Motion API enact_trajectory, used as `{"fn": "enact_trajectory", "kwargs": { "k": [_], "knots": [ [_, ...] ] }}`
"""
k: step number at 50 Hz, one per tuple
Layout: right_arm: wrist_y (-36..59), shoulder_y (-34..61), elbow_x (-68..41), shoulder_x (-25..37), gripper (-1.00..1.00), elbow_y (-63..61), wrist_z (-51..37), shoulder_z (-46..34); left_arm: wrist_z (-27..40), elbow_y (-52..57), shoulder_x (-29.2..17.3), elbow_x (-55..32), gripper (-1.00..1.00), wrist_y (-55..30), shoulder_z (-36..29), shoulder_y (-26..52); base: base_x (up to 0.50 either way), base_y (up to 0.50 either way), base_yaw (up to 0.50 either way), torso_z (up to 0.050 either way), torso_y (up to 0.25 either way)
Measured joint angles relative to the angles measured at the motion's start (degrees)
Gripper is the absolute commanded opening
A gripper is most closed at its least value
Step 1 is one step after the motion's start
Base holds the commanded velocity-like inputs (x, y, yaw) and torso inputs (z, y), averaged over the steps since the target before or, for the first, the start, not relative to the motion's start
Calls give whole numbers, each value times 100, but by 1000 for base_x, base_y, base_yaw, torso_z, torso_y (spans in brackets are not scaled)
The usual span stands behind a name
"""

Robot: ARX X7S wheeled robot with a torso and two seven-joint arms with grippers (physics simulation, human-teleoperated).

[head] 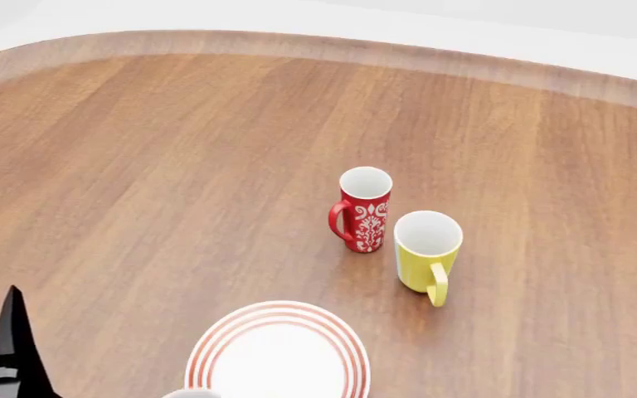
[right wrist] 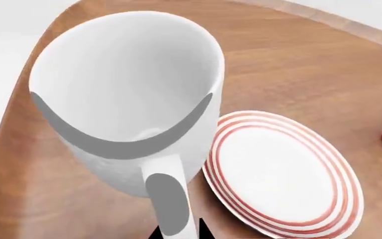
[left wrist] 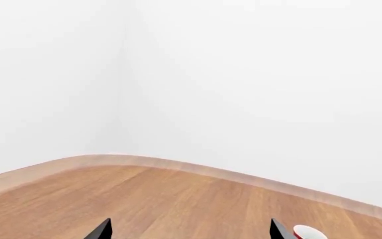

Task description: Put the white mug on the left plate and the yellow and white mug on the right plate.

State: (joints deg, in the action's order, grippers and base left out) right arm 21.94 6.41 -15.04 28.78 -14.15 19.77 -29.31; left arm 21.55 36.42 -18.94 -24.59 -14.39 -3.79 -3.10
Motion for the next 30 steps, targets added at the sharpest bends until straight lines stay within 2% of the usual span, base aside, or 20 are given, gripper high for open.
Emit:
{"fn": "enact_trajectory", "kwargs": {
  "k": [17,30],
  "knots": [
    [-54,341,-546,-428,-100,-116,-415,650,-181,-254,-135,-159,100,187,156,34,0,0,0,0,0],
    [370,510,-1105,-519,-100,-298,-856,1269,-74,-95,-155,-168,100,104,115,18,0,0,0,0,1]
  ]
}}
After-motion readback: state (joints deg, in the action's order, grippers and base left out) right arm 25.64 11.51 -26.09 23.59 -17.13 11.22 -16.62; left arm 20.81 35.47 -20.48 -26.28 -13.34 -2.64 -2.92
